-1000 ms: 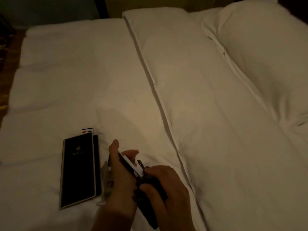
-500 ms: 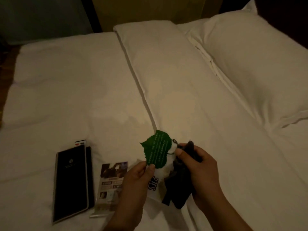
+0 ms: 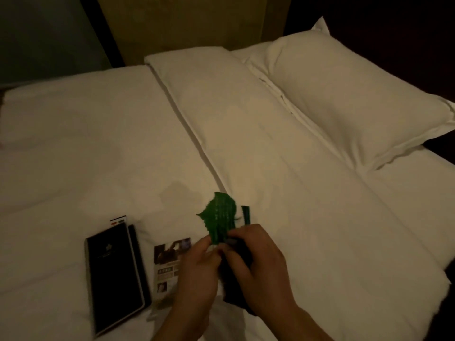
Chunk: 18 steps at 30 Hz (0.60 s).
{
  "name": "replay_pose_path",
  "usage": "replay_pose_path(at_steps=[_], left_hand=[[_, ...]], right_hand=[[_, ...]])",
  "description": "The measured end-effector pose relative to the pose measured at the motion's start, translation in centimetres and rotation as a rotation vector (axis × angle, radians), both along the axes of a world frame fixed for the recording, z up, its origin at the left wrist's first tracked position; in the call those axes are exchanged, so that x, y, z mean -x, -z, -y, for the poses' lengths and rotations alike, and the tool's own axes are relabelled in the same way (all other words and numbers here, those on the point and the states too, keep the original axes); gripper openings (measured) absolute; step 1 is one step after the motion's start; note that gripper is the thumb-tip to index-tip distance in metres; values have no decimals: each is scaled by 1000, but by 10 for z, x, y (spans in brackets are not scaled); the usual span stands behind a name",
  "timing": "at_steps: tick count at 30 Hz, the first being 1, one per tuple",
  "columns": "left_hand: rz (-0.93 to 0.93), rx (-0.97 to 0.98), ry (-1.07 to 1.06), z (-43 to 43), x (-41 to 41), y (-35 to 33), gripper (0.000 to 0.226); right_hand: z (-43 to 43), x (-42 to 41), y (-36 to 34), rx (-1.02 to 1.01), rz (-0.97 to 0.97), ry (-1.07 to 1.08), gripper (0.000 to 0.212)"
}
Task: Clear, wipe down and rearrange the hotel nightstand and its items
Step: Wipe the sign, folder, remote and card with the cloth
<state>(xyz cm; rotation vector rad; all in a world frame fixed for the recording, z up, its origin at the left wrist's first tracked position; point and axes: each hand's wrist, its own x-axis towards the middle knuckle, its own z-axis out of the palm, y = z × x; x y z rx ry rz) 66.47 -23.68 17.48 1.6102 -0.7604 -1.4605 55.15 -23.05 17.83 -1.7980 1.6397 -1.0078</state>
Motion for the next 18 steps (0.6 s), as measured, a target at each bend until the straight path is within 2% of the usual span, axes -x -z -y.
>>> replay_pose_path(at_steps=[3,5,8,11,14,16,18], left_hand=[[87,-18,209,-15,-9,-3,42],[91,-35,253,-26,-13,-3,44],[85,-61,243,-37,-5,-8,56],[72,-100,136,-40,16,-7,38],[95,-60,59,-37,51,-4,22],[99,-16,56,-37,83,-3,17],[80,-2,61,-42,120,-4,23]], right_hand=[[13,-11,-5,60,-104,7,18],[19,1,-2,42,-167,75,19],[14,39,1,-44,-91,229,16],[-7,84,6,-55,-108,282,9],[-31,133,8,-79,-41,320,9],[-47,170,7,-97,-3,346,10],[-67,210,6,-121,19,378,11]])
